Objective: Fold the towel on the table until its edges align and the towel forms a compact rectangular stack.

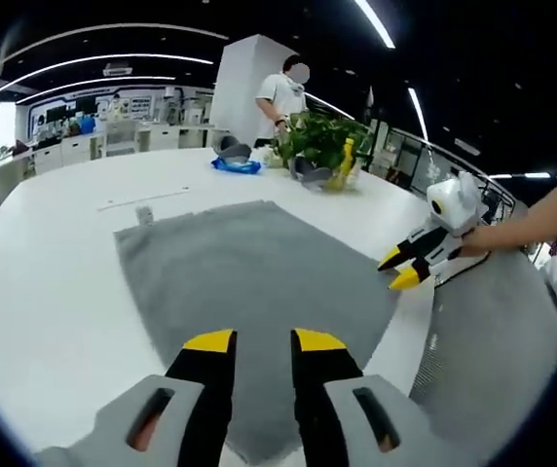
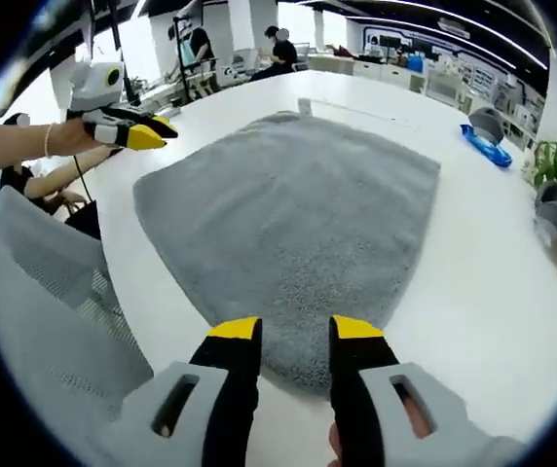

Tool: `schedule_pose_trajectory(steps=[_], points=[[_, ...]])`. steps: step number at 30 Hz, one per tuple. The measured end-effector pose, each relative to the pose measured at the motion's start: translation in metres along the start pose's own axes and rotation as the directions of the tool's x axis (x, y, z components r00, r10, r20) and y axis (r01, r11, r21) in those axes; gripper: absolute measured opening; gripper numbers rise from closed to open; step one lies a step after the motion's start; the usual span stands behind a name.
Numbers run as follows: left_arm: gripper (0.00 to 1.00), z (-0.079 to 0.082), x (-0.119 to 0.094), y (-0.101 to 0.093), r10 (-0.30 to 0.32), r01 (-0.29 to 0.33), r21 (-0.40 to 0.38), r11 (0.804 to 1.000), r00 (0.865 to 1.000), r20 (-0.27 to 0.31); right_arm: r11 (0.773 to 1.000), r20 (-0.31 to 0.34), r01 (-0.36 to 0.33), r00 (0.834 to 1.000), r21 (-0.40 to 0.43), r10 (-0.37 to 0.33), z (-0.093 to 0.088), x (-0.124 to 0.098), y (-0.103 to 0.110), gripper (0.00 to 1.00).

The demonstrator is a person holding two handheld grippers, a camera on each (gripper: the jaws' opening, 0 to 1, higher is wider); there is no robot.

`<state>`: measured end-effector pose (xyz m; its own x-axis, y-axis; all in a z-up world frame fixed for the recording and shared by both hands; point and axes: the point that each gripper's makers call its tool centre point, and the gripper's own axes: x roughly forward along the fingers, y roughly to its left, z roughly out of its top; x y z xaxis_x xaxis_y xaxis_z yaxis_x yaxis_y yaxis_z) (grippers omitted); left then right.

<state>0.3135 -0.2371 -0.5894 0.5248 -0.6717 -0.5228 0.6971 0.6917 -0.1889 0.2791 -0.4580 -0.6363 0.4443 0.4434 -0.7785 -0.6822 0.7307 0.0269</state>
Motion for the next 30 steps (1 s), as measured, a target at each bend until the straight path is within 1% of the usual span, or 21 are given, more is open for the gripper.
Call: schedule_pose_trajectory(steps=[2,5,9,12,15,17,19,20,22,24,26,28,30], points=[[0.25,-0.009,-0.002,-0.008,-0.004,0.004,-0.001,1.000,1.000,-0.012,1.000,-0.010,-0.019,1.000,-0.011,0.018,-0.003,-0.002,0.004,0.29],[0.26,-0.020,-0.004,-0.013,-0.014,0.014,-0.003,1.000,1.000,-0.023,0.999,-0.034,-0.034,0.999,-0.038,0.033,-0.010,-0.003,0.006,0.30],[0.27,-0.039,-0.005,-0.014,-0.013,0.014,0.020,1.000,0.997,-0.073,0.998,-0.060,-0.045,0.997,-0.046,0.042,-0.018,-0.005,0.005,0.30],[0.27,-0.049,-0.007,-0.016,-0.017,0.019,0.013,1.000,0.996,-0.092,0.997,-0.076,-0.046,0.996,-0.057,0.042,-0.023,-0.007,0.003,0.25],[0.28,-0.059,-0.009,-0.016,-0.010,0.011,0.014,1.000,0.994,-0.111,0.997,-0.086,-0.045,0.996,-0.066,0.039,-0.026,-0.006,0.003,0.25],[0.27,-0.066,-0.009,-0.015,-0.003,0.006,0.026,1.000,0.991,-0.134,0.996,-0.106,-0.049,0.994,-0.073,0.041,-0.032,-0.004,0.003,0.25],[0.27,-0.074,-0.010,-0.013,0.007,0.002,0.055,0.998,0.985,-0.171,0.995,-0.122,-0.042,0.992,-0.087,0.031,-0.037,-0.002,0.001,0.24],[0.27,-0.078,-0.010,-0.010,0.022,-0.006,0.082,0.997,0.981,-0.194,0.995,-0.123,-0.038,0.992,-0.090,0.027,-0.039,-0.001,0.000,0.23],[0.25,-0.082,-0.011,-0.007,0.056,-0.029,0.123,0.992,0.973,-0.222,0.995,-0.117,-0.030,0.993,-0.091,0.019,-0.038,-0.001,-0.002,0.21],[0.23,-0.081,-0.010,-0.008,0.061,-0.034,0.130,0.991,0.975,-0.213,0.995,-0.117,-0.017,0.993,-0.101,0.005,-0.038,-0.001,-0.004,0.19],[0.23,-0.083,-0.008,-0.007,0.071,-0.037,0.151,0.988,0.972,-0.224,0.991,-0.120,-0.008,0.993,-0.133,-0.009,-0.038,0.000,-0.003,0.19],[0.20,-0.083,-0.009,-0.004,0.094,-0.045,0.209,0.977,0.969,-0.229,0.983,-0.129,0.002,0.991,-0.181,-0.026,-0.039,-0.001,-0.003,0.19],[0.18,-0.084,-0.009,-0.004,0.104,-0.051,0.228,0.972,0.969,-0.226,0.982,-0.134,0.004,0.991,-0.189,-0.030,-0.039,-0.001,-0.003,0.19]])
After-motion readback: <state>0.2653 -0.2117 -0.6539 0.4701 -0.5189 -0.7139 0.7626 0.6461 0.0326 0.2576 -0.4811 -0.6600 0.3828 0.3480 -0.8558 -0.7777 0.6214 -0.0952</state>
